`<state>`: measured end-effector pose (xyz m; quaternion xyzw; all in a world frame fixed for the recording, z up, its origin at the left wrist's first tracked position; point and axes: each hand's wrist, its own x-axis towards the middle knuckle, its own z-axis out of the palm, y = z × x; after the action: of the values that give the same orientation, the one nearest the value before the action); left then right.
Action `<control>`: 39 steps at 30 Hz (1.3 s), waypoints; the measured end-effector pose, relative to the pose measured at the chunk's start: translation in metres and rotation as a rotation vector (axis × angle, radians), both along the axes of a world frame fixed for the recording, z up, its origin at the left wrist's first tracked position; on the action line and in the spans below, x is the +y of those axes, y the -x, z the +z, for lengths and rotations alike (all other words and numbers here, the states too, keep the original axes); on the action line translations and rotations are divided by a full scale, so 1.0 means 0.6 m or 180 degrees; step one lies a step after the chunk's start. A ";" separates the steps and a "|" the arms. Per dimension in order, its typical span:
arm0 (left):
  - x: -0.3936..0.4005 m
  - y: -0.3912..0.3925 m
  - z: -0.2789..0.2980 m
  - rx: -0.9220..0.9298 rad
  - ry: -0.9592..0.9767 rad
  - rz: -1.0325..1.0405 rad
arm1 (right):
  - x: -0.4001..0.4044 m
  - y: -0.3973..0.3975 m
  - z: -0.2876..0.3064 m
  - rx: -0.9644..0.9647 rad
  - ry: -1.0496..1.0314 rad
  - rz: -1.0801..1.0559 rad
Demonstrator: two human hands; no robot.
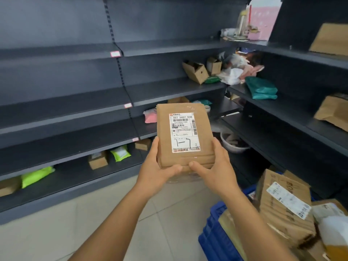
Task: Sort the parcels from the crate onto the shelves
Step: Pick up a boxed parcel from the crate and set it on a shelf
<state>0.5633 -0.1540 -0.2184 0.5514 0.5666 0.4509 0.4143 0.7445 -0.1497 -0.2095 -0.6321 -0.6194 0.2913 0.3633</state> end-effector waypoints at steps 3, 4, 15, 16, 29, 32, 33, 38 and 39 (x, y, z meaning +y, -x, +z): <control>-0.036 0.116 0.013 0.0005 -0.0028 0.0253 | -0.014 0.116 0.015 0.0033 -0.0076 0.0255; -0.048 0.155 0.018 0.0022 -0.0049 0.0333 | -0.020 0.154 0.020 0.0062 -0.0107 0.0344; -0.177 0.542 0.086 0.0387 -0.0266 0.1134 | -0.072 0.542 0.074 0.0110 -0.0230 0.1426; -0.186 0.571 0.093 0.0429 -0.0277 0.1212 | -0.073 0.573 0.080 0.0126 -0.0226 0.1532; -0.189 0.911 0.172 0.0916 -0.0393 0.2139 | 0.010 0.946 0.140 0.0296 -0.0315 0.2423; -0.162 0.988 0.191 0.0919 -0.0510 0.2241 | 0.049 1.035 0.159 0.0326 -0.0376 0.2571; -0.152 1.015 0.198 0.0919 -0.0512 0.2287 | 0.062 1.065 0.168 0.0316 -0.0378 0.2611; -0.103 1.150 0.240 0.0834 -0.0484 0.2327 | 0.129 1.202 0.216 0.0169 -0.0578 0.2785; -0.095 1.175 0.250 0.0854 -0.0464 0.2292 | 0.140 1.227 0.226 0.0170 -0.0621 0.2822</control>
<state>-0.1415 -0.2109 -0.0686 0.3993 0.7394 0.5304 0.1116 0.0085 -0.0655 -0.0737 -0.2609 -0.8452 0.3751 0.2772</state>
